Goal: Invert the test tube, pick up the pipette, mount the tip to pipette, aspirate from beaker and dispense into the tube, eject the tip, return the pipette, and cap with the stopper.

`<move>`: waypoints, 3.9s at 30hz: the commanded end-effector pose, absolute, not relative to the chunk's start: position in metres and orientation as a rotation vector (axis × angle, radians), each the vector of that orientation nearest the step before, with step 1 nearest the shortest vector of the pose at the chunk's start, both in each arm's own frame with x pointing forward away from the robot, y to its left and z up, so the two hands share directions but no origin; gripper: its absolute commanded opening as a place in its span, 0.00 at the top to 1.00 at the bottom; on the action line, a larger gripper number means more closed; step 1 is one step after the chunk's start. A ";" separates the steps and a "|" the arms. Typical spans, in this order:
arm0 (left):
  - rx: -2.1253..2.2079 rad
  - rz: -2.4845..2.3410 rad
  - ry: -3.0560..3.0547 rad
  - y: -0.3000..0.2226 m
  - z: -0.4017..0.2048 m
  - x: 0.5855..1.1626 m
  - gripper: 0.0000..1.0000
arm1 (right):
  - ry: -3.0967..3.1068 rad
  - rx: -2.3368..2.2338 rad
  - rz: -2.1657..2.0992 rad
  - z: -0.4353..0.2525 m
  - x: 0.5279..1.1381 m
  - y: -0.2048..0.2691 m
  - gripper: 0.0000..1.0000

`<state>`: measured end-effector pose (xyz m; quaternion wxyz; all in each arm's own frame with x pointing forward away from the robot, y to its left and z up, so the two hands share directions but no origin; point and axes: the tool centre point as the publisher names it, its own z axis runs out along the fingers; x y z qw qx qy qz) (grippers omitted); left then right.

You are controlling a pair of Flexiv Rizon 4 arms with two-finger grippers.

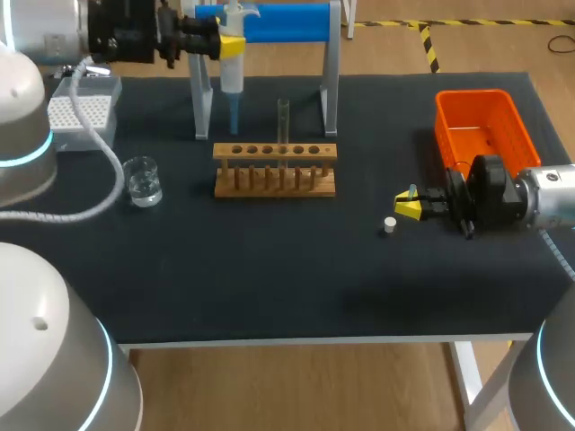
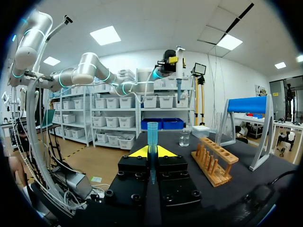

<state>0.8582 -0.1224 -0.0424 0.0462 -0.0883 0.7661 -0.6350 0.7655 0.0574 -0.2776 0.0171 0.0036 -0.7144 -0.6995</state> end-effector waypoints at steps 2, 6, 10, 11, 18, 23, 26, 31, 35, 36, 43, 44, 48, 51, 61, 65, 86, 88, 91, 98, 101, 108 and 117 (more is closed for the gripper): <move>-0.434 -1.863 2.218 -0.145 -0.041 0.840 1.00 | -2.222 0.011 -2.175 -0.278 0.765 0.057 1.00; -0.425 -1.893 2.213 -0.164 -0.033 0.832 1.00 | -2.222 0.011 -2.175 -0.278 0.765 0.057 1.00; -0.414 -1.897 2.210 -0.178 -0.023 0.829 1.00 | -2.222 0.011 -2.175 -0.278 0.765 0.057 1.00; -0.406 -1.901 2.212 -0.182 -0.021 0.828 1.00 | -2.222 0.011 -2.175 -0.278 0.765 0.057 1.00; -0.381 -1.901 2.232 -0.211 -0.008 0.821 1.00 | -2.222 0.011 -2.175 -0.278 0.765 0.057 1.00; -0.357 -1.915 2.243 -0.228 -0.001 0.821 1.00 | -2.222 0.011 -2.175 -0.278 0.765 0.057 1.00; -0.357 -1.920 2.238 -0.234 0.003 0.822 1.00 | -2.222 0.011 -2.175 -0.278 0.765 0.057 1.00; -0.330 -1.928 2.212 -0.238 0.009 0.822 1.00 | -2.222 0.011 -2.175 -0.278 0.765 0.057 1.00; -0.324 -1.940 2.193 -0.238 0.010 0.822 1.00 | -2.222 0.011 -2.175 -0.278 0.765 0.057 1.00; -0.324 -1.945 2.189 -0.238 0.010 0.822 1.00 | -2.222 0.011 -2.175 -0.278 0.765 0.057 1.00; -0.335 -1.952 2.176 -0.232 0.009 0.823 1.00 | -2.222 0.011 -2.175 -0.278 0.765 0.057 1.00; -0.335 -1.951 2.175 -0.231 0.009 0.823 1.00 | -2.222 0.011 -2.175 -0.278 0.765 0.057 1.00; -0.341 -1.950 2.173 -0.228 0.010 0.823 1.00 | -2.222 0.011 -2.175 -0.278 0.765 0.057 1.00; -0.342 -1.950 2.175 -0.227 0.010 0.824 1.00 | -2.222 0.011 -2.175 -0.278 0.765 0.057 1.00; -0.345 -1.938 2.190 -0.225 0.008 0.824 1.00 | -2.222 0.011 -2.175 -0.278 0.765 0.057 1.00; -0.346 -1.934 2.190 -0.225 0.008 0.824 1.00 | -2.222 0.011 -2.175 -0.278 0.765 0.057 1.00; -0.356 -1.912 2.187 -0.225 0.008 0.823 1.00 | -2.222 0.011 -2.175 -0.278 0.765 0.057 1.00; -0.356 -1.912 2.187 -0.225 0.008 0.823 1.00 | -2.222 0.011 -2.175 -0.278 0.765 0.057 1.00; -0.356 -1.912 2.187 -0.225 0.008 0.823 1.00 | -2.222 0.011 -2.175 -0.278 0.765 0.057 1.00; -0.356 -1.912 2.187 -0.225 0.008 0.823 1.00 | -2.222 0.011 -2.175 -0.278 0.765 0.057 1.00; -0.356 -1.912 2.187 -0.225 0.008 0.823 1.00 | -2.222 0.011 -2.175 -0.278 0.765 0.057 1.00; -0.356 -1.912 2.187 -0.225 0.008 0.823 1.00 | -2.231 -0.012 -2.149 -0.283 0.771 0.064 1.00; -0.356 -1.912 2.187 -0.225 0.008 0.823 1.00 | -2.246 -0.024 -2.117 -0.276 0.787 0.091 1.00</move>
